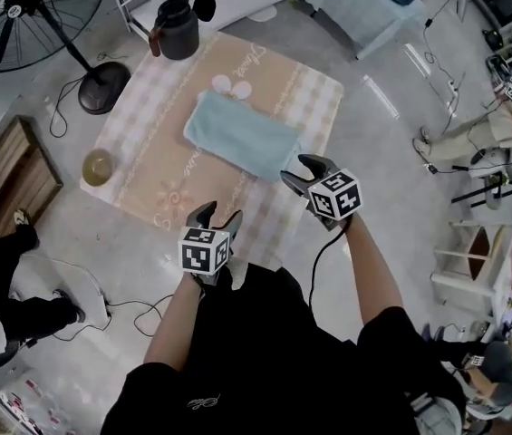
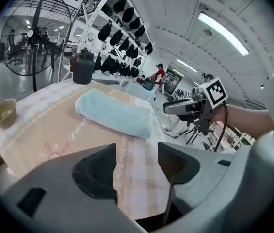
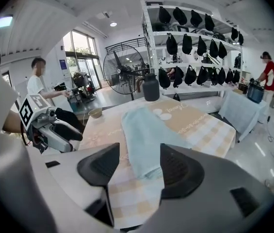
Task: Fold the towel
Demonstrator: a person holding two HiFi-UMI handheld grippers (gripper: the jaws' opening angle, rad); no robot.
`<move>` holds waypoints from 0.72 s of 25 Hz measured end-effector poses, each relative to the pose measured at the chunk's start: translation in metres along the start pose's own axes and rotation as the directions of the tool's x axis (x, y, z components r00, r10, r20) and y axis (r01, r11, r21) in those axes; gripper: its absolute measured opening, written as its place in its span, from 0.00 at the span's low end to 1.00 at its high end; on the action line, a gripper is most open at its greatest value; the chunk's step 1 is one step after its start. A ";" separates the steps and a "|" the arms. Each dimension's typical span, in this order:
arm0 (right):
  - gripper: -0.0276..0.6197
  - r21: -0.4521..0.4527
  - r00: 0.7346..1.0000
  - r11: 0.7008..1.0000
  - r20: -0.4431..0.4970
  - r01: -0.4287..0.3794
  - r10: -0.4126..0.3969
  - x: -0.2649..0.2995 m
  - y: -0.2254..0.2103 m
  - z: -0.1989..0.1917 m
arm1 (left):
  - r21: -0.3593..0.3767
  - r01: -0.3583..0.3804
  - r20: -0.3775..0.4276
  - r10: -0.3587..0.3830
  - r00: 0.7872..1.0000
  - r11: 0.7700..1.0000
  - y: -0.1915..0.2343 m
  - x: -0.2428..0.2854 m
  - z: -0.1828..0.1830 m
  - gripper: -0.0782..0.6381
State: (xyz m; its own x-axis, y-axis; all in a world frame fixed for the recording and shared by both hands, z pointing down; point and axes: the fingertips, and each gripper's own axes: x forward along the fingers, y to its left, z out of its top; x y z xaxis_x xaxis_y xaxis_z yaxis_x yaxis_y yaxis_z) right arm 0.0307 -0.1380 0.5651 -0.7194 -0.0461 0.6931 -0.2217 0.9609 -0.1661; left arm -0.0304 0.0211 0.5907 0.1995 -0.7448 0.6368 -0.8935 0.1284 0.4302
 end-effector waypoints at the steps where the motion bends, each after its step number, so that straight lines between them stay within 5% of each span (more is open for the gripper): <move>1: 0.41 -0.009 1.000 1.000 -0.003 -0.007 0.007 0.001 -0.009 0.000 | -0.008 0.002 -0.003 -0.002 1.000 1.000 -0.005 0.010 0.001 0.46; 13: 0.41 -0.117 0.972 0.968 -0.110 -0.221 0.208 0.036 -0.103 -0.005 | -0.192 -0.133 -0.019 0.131 0.991 0.972 -0.047 0.119 0.023 0.46; 18: 0.41 -0.103 0.949 0.951 -0.160 -0.290 0.272 0.060 -0.122 -0.006 | -0.397 -0.114 0.029 0.136 0.990 0.911 -0.048 0.142 0.027 0.46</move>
State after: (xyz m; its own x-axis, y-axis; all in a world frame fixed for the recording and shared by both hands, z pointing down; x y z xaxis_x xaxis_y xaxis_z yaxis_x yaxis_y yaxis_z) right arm 0.0189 -0.2559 0.6310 -0.6378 0.2614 0.7245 0.0657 0.9557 -0.2870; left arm 0.0300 -0.1084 0.6428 0.0641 -0.7388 0.6709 -0.6770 0.4617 0.5731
